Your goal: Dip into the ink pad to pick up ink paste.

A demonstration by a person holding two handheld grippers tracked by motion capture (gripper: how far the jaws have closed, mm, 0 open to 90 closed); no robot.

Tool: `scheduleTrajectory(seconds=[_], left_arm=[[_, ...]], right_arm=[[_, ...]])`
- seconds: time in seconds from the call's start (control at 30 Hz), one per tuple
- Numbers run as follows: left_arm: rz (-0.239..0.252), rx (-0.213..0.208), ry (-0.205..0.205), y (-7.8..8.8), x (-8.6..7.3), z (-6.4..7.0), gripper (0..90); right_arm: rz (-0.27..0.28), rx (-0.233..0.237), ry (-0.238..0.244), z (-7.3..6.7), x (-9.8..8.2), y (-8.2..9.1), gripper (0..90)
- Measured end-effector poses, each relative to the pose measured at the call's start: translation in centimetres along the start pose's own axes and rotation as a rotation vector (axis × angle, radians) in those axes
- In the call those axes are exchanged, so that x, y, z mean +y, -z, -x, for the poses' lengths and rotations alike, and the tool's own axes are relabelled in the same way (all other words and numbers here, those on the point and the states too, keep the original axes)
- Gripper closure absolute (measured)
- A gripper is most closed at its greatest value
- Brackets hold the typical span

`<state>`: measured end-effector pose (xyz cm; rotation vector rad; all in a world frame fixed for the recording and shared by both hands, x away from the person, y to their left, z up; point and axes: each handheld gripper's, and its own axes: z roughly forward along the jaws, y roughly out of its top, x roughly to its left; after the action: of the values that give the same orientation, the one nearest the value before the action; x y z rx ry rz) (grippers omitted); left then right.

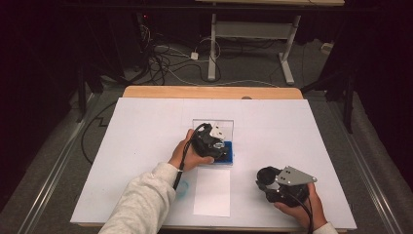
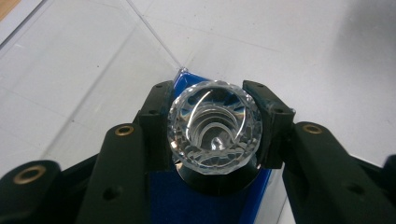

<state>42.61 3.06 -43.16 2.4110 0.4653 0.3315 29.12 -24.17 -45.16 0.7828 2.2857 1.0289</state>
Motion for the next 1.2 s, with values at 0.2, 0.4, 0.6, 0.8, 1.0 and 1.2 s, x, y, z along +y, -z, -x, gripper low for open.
scheduleTrajectory(seconds=[0.2, 0.4, 0.6, 0.8, 1.0, 1.2], left_arm=[[-0.007, 0.007, -0.005, -0.02, 0.10, 0.13, 54.5], [-0.025, 0.010, -0.021, 0.00, 0.28, 0.17, 54.5], [-0.027, 0.017, -0.021, -0.05, 0.34, 0.24, 54.5], [-0.034, 0.022, -0.023, 0.00, 0.34, 0.29, 54.5], [-0.039, 0.040, -0.029, 0.07, 0.44, 0.55, 54.6], [-0.037, 0.045, -0.044, 0.54, 0.52, 0.46, 54.6]], right_arm=[[0.001, 0.001, 0.002, 0.01, 0.05, 0.03, 38.4], [0.003, 0.005, 0.007, -0.04, 0.11, 0.09, 38.4], [0.002, 0.005, 0.004, -0.08, 0.09, 0.05, 38.4], [0.009, 0.013, 0.014, -0.32, 0.28, 0.15, 38.4], [0.013, 0.011, 0.013, -0.18, 0.44, 0.17, 38.4], [0.013, 0.014, 0.008, -0.11, 0.39, 0.08, 38.4]])
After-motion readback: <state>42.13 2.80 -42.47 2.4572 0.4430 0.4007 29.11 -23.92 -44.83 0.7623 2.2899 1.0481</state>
